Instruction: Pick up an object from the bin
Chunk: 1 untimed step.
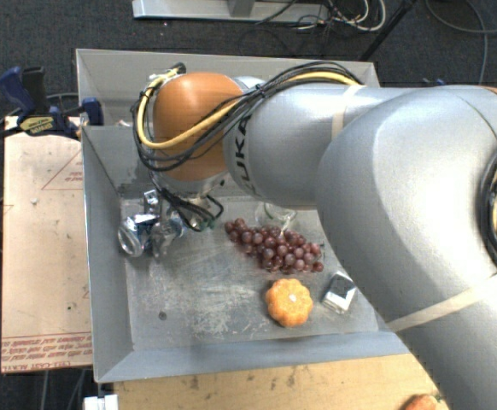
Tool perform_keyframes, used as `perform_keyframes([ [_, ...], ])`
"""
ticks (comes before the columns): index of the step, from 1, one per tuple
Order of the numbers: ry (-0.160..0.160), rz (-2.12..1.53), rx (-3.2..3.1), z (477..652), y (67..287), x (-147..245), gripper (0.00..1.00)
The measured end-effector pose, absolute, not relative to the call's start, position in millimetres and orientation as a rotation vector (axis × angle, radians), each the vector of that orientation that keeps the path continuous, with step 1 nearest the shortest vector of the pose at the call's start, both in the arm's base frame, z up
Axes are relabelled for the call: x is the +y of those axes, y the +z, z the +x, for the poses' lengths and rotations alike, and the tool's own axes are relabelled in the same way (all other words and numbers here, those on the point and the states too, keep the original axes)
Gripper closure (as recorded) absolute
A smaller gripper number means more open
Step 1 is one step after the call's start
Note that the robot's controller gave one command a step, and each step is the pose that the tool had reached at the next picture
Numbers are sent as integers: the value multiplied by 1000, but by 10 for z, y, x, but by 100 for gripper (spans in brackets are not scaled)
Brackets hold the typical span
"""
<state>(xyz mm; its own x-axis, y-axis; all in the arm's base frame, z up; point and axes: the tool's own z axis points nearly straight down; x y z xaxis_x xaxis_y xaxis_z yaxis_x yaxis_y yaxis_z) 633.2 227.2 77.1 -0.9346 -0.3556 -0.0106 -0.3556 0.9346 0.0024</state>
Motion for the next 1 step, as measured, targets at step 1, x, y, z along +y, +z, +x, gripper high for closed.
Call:
perform_keyframes([
  [1, 4, -567, 3088, 6316, 827, 2266, 100],
])
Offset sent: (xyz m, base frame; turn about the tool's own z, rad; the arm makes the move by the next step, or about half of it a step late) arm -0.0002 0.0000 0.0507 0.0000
